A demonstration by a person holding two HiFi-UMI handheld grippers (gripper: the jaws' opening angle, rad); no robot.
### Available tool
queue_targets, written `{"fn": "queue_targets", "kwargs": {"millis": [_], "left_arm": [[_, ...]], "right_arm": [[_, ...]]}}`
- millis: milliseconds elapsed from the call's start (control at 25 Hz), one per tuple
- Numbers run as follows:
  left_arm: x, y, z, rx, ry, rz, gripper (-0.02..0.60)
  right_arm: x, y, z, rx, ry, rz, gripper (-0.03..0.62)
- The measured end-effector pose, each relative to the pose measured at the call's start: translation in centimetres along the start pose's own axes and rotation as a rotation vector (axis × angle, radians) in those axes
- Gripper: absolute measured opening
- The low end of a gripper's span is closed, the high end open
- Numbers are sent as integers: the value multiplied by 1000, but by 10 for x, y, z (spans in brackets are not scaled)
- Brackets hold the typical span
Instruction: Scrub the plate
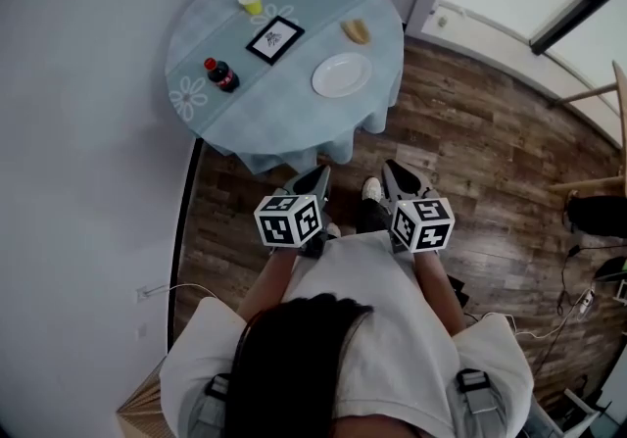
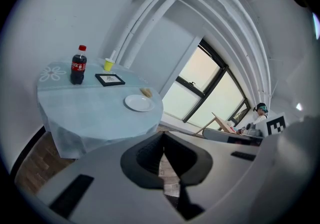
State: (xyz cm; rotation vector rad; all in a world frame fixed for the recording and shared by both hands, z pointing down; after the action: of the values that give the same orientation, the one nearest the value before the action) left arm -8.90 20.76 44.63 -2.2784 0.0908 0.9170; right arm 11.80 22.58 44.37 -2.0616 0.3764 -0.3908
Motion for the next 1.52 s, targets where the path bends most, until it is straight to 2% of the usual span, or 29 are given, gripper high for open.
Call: {"fn": "queue_targets", "kwargs": {"millis": [520,720,1200,1520], "left_arm": [[4,26,-30,17,52,30,9],[10,37,-49,26,59,36,9],[35,56,-96,69,84,61,9],[47,58,-119,103,114,121,9]], "right_arm": [[43,20,-30,1,37,-3,38],[60,32,-44,6,60,30,38],[127,55,-58,61,78,25,38],[163,63,-67,70,112,34,38]]}}
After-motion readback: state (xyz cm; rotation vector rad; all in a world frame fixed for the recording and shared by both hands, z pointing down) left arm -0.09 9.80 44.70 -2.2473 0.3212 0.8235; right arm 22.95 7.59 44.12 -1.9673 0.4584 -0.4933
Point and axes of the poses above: the fingertips, and each gripper's own axes: z backward along the fingers, x to its right, y out of its top, the point moved 8 cm from there along z, backward along the fingers, and after that the axes turned 13 degrees about z, right-handed, at the moved point
